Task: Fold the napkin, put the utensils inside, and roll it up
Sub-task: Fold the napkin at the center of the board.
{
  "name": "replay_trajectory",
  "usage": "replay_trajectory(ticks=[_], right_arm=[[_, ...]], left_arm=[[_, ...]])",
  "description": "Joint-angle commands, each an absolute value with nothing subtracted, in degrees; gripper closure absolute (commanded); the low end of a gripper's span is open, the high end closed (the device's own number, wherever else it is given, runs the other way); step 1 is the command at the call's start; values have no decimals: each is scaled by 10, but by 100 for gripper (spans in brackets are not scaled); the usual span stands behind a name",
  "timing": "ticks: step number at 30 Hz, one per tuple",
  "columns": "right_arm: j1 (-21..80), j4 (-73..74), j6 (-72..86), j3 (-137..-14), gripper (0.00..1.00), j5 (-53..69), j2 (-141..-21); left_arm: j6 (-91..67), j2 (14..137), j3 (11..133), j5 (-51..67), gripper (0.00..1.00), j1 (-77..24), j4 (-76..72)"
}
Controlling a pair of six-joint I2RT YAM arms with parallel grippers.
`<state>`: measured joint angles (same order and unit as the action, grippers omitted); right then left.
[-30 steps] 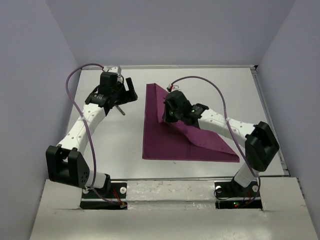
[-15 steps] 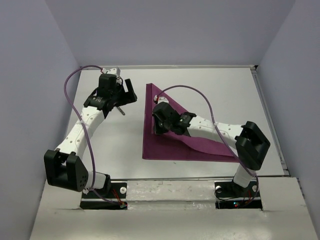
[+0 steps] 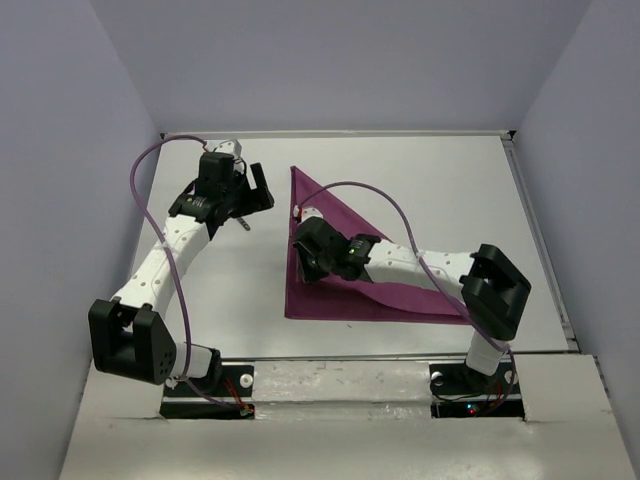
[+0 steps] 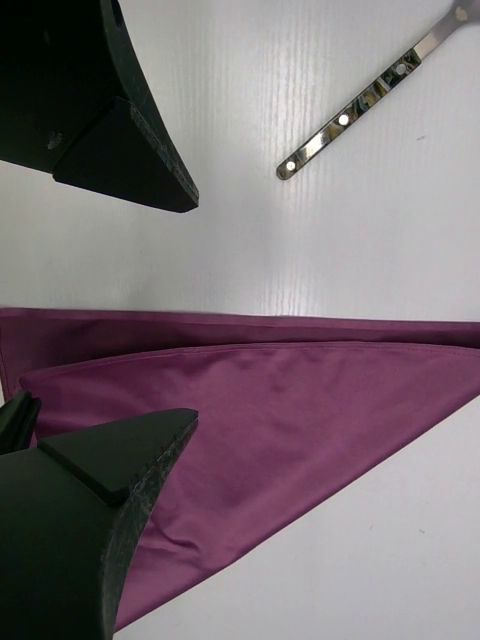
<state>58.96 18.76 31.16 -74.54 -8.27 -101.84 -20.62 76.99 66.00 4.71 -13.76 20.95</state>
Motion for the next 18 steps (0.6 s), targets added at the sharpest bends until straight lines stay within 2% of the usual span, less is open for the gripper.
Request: replay_trajectory(ticks=[1,18], right_arm=[[605,163,291,-769,99,-76,-1016],[610,169,261,-783,99,-48,-1056]], left_arm=[[-202,752,663,45,7,-134,205],[-215,758,649,51,7,-134,197]])
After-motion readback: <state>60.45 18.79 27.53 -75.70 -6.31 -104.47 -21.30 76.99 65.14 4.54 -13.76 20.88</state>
